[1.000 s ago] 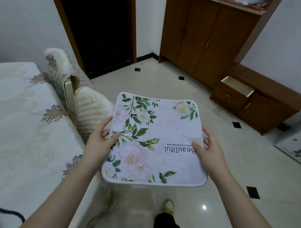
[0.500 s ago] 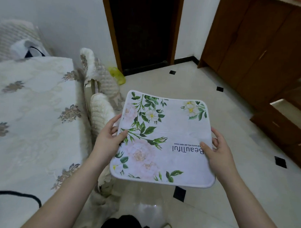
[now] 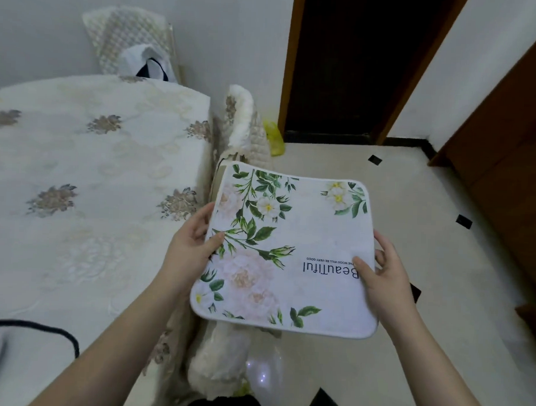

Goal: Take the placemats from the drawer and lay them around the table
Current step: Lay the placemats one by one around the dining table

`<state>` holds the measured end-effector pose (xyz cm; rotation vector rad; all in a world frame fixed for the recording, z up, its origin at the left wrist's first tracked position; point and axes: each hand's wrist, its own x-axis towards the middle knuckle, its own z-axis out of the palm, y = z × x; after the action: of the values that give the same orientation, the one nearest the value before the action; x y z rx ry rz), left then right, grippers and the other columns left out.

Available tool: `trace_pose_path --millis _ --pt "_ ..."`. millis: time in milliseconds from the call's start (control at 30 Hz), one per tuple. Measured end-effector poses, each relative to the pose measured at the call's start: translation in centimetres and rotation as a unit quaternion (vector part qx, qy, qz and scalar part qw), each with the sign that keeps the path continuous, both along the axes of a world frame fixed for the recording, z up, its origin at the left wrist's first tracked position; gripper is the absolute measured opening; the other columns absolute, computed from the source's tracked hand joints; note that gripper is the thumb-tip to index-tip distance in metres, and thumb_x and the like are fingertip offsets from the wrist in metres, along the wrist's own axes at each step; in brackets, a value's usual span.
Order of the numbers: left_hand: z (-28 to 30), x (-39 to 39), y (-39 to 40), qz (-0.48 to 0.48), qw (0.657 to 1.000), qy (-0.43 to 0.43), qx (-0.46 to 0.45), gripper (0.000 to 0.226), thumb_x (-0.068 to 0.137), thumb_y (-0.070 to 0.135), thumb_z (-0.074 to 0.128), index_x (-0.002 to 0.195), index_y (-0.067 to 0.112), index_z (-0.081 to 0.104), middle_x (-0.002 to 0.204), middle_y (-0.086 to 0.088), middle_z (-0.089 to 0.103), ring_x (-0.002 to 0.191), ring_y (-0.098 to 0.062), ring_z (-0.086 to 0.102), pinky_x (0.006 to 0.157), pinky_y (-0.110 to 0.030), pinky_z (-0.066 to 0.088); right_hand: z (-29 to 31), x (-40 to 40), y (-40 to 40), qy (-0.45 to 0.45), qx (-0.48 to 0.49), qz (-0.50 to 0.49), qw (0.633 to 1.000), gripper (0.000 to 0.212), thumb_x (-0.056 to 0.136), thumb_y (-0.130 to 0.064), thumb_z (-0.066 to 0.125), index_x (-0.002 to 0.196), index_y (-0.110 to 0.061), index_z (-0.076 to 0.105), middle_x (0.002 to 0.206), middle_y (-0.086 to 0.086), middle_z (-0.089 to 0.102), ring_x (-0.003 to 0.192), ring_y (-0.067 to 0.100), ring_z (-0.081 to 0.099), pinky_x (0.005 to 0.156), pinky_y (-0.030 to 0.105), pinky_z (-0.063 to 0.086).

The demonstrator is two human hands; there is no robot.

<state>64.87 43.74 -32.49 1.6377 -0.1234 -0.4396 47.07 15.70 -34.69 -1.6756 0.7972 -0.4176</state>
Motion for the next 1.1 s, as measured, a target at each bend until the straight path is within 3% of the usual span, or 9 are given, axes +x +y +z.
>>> trace_pose_path --millis 100,367,500,600,733,867,967,1100 --pt "0.0 2.9 1.1 0.025 1.000 -0.002 0.009 0.057 0.093 0.010 0.066 0.139 0.040 0.050 0.116 -0.002 0.071 0.089 -0.021 0.075 0.072 -0.043 0.062 0.6 4.3 0.1 -0.003 -0.009 0.033 0.999 0.060 0.092 -0.010 0.064 0.141 -0.036 0.042 0.113 0.000 0.069 0.093 0.021 0.071 0.080 0.042 0.057" --pt "-0.4 6.0 6.0 0.120 0.993 0.005 0.017 0.055 0.095 0.013 0.064 0.139 0.041 0.048 0.109 -0.001 0.074 0.087 -0.024 0.075 0.074 -0.048 0.061 0.2 13.8 1.9 0.002 -0.019 0.148 0.989 0.061 0.092 -0.010 0.064 0.142 -0.033 0.041 0.112 0.000 0.069 0.092 0.017 0.071 0.078 0.040 0.057" --pt "-1.0 5.7 8.4 0.181 0.983 0.007 0.034 0.054 0.095 0.015 0.065 0.138 0.044 0.048 0.108 0.000 0.074 0.086 -0.024 0.075 0.076 -0.049 0.060 0.1 18.1 3.3 -0.003 -0.019 0.213 0.977 0.059 0.091 -0.006 0.064 0.141 -0.029 0.042 0.110 -0.004 0.067 0.084 0.004 0.070 0.070 0.025 0.056" --pt "-1.2 4.8 9.7 0.238 0.970 0.017 0.045 0.054 0.094 0.016 0.065 0.136 0.047 0.048 0.109 0.001 0.074 0.085 -0.023 0.075 0.077 -0.049 0.060 -0.2 21.1 4.3 0.001 0.007 0.267 0.964 0.060 0.092 -0.008 0.064 0.141 -0.032 0.042 0.112 0.000 0.068 0.092 0.015 0.071 0.075 0.036 0.058" --pt "-1.9 2.9 10.5 0.320 0.945 0.026 0.065 0.053 0.093 0.019 0.067 0.133 0.049 0.049 0.108 0.002 0.074 0.084 -0.024 0.075 0.076 -0.050 0.060 -0.8 24.8 5.2 0.001 0.020 0.357 0.934 0.058 0.092 -0.008 0.064 0.138 -0.035 0.044 0.120 -0.004 0.066 0.100 0.016 0.069 0.081 0.041 0.058" --pt "-2.3 0.2 10.0 0.404 0.911 0.038 0.075 0.052 0.092 0.019 0.068 0.130 0.048 0.049 0.108 0.001 0.074 0.084 -0.023 0.076 0.076 -0.050 0.060 -0.9 28.3 5.7 0.004 0.037 0.452 0.891 0.059 0.092 -0.003 0.062 0.138 -0.035 0.043 0.117 -0.012 0.063 0.095 0.003 0.068 0.070 0.026 0.059" --pt "-2.3 -1.7 9.1 0.463 0.882 0.051 0.069 0.054 0.093 0.012 0.067 0.135 0.040 0.048 0.107 -0.003 0.074 0.083 -0.022 0.075 0.076 -0.048 0.060 -0.8 30.3 6.5 0.002 0.035 0.510 0.859 0.060 0.092 -0.002 0.062 0.141 -0.030 0.042 0.123 -0.007 0.060 0.105 0.003 0.063 0.074 0.027 0.055" --pt "-2.4 -3.9 8.7 0.521 0.849 0.063 0.053 0.052 0.092 0.011 0.068 0.132 0.038 0.048 0.105 -0.005 0.074 0.082 -0.024 0.075 0.075 -0.050 0.060 -0.6 32.0 8.4 0.014 0.048 0.570 0.820 0.056 0.092 -0.003 0.062 0.140 -0.026 0.043 0.120 -0.005 0.064 0.098 0.005 0.067 0.068 0.024 0.057"
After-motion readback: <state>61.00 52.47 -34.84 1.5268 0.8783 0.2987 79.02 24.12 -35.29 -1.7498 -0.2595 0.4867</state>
